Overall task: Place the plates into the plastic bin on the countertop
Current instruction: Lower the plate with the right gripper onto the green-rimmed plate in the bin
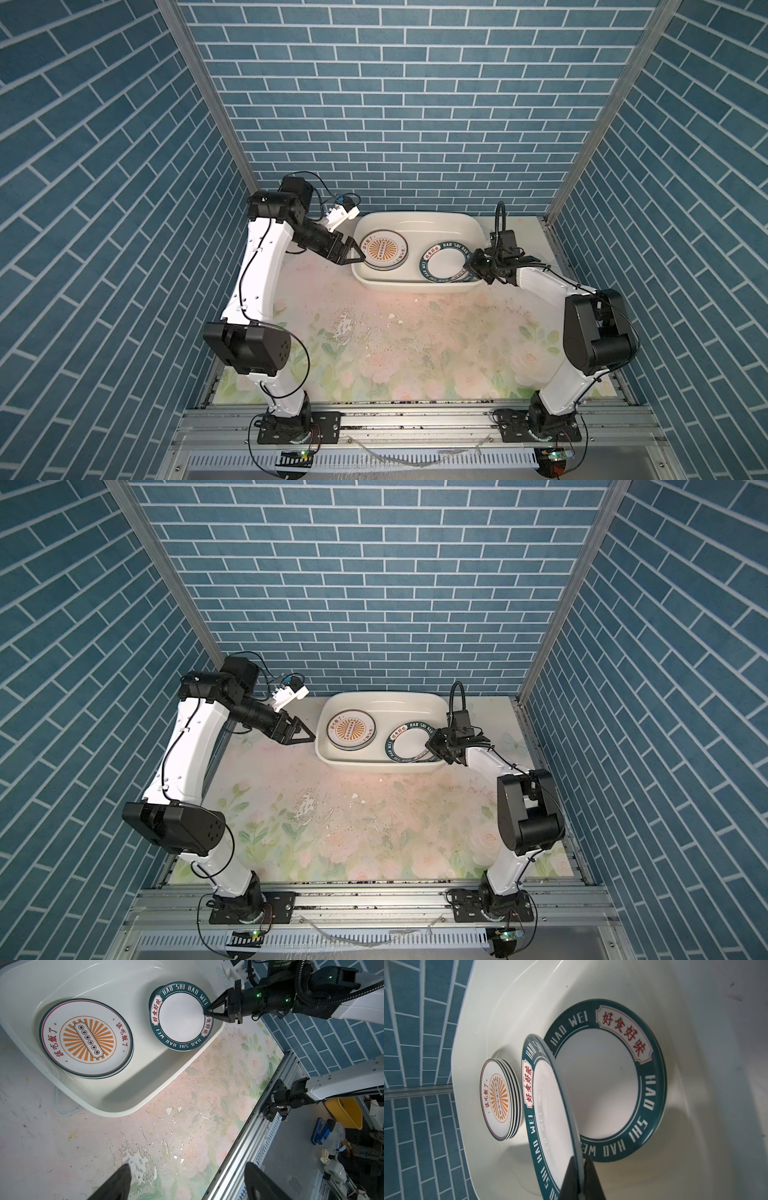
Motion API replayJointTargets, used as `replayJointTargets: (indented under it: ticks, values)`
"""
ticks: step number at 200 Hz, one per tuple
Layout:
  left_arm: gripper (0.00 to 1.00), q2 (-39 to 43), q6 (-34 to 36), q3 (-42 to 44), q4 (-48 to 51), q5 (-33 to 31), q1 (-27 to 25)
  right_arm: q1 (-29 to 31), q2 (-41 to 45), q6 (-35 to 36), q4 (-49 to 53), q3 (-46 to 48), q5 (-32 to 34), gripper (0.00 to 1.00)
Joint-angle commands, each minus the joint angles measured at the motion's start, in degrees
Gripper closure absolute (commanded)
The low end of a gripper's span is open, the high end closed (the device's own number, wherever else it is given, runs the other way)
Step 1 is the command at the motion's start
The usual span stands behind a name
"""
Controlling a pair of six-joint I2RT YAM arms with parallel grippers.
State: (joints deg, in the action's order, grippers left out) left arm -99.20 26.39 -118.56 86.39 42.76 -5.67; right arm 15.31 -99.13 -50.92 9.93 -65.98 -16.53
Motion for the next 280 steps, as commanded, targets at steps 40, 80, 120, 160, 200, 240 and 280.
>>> replayJointTargets:
  ticks: [40, 80, 120, 160, 200, 240, 280]
  values:
    - [0.13, -1.2, -0.2, 0.2, -0.3, 1.5, -0.5, -1.4, -1.1, 1.1, 1.1, -2.9, 1.7, 1.00]
    - [0.13, -1.7, -0.3, -0.1, -0.3, 1.7, -0.5, -2.3, -1.9, 0.9, 1.5, -3.6, 1.7, 1.00]
    - [0.13, -2.0, -0.3, -0.3, -0.4, 1.9, -0.5, -2.9, -2.8, -0.3, 0.6, -3.5, 0.6, 1.00]
    - [0.13, -2.2, -0.3, -0.5, -0.2, 1.9, -0.4, -3.1, -3.6, -0.5, 0.6, -3.4, 0.0, 1.00]
    - [0.13, -2.3, -0.4, -0.8, -0.1, 2.1, -0.5, -3.4, -3.7, -0.5, 1.1, -3.4, 0.3, 1.00]
    - [0.13, -2.6, -0.4, -1.0, 0.2, 2.4, -0.6, -3.5, -4.2, -0.5, 1.5, -4.0, 0.0, 0.95]
    - [0.13, -2.8, -0.5, -1.1, 0.1, 3.0, -0.6, -3.6, -4.2, -0.5, 2.1, -3.8, 0.2, 0.88]
